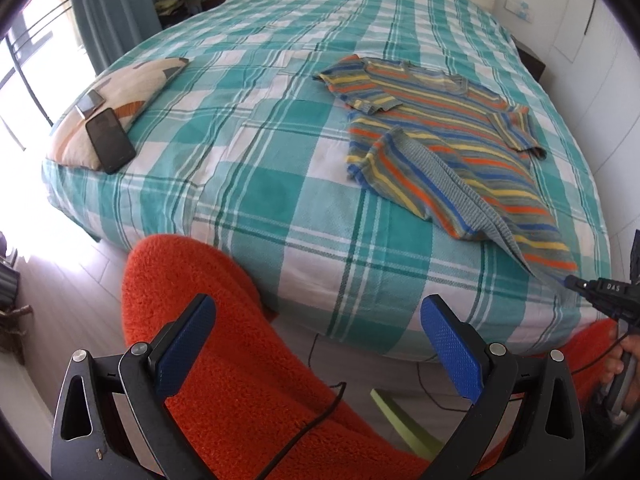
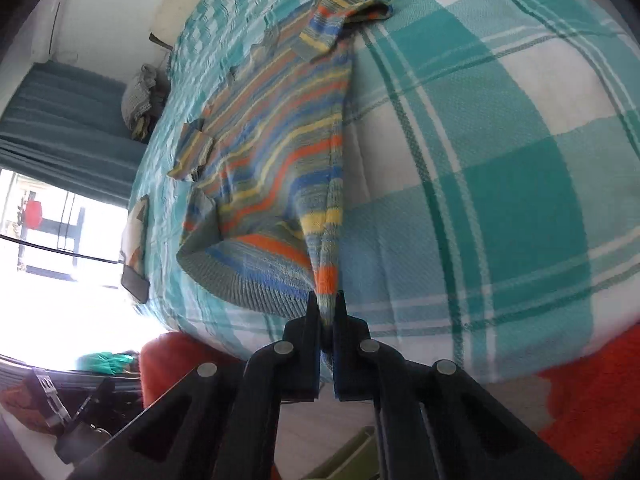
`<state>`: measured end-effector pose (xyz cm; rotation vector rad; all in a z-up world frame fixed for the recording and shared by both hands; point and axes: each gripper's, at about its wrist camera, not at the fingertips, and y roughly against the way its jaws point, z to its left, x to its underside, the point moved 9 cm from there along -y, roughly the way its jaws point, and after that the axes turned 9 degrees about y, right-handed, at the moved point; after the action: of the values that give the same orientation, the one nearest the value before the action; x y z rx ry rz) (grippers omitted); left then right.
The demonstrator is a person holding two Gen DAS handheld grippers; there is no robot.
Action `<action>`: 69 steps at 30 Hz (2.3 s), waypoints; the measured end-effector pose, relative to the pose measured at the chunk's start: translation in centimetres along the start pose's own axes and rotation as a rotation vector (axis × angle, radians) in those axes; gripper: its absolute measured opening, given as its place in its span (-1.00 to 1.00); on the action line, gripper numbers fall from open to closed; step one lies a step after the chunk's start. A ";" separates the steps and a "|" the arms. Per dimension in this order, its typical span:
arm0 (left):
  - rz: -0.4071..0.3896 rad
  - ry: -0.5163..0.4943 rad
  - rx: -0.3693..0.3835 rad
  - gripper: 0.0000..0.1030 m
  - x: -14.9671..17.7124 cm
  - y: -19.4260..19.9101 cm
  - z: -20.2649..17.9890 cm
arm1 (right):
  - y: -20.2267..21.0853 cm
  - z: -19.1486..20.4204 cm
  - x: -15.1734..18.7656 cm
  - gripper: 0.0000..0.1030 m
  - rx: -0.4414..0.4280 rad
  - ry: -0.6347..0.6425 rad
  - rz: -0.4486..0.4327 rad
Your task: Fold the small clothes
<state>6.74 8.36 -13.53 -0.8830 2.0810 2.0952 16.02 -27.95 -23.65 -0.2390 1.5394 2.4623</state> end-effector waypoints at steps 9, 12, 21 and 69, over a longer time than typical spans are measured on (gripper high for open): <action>0.028 0.002 0.034 0.98 0.3 -0.8 -1.3 | 1.8 2.8 -5.1 -0.16 0.155 0.192 -0.104; 0.053 0.006 0.042 0.98 0.8 -1.2 -1.1 | -1.1 10.6 -7.9 0.19 -0.017 0.294 -0.140; 0.021 0.066 0.020 0.98 1.6 -0.2 2.2 | -15.8 20.0 -12.7 0.21 -0.032 0.460 -0.029; 0.299 -0.077 0.118 -0.93 0.1 -16.8 -2.2 | -5.0 -0.9 0.2 -0.89 -0.034 0.198 0.071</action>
<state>14.60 7.79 -28.53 -0.4942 2.3915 2.0684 17.22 -26.67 -28.40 -0.4544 1.6091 2.5882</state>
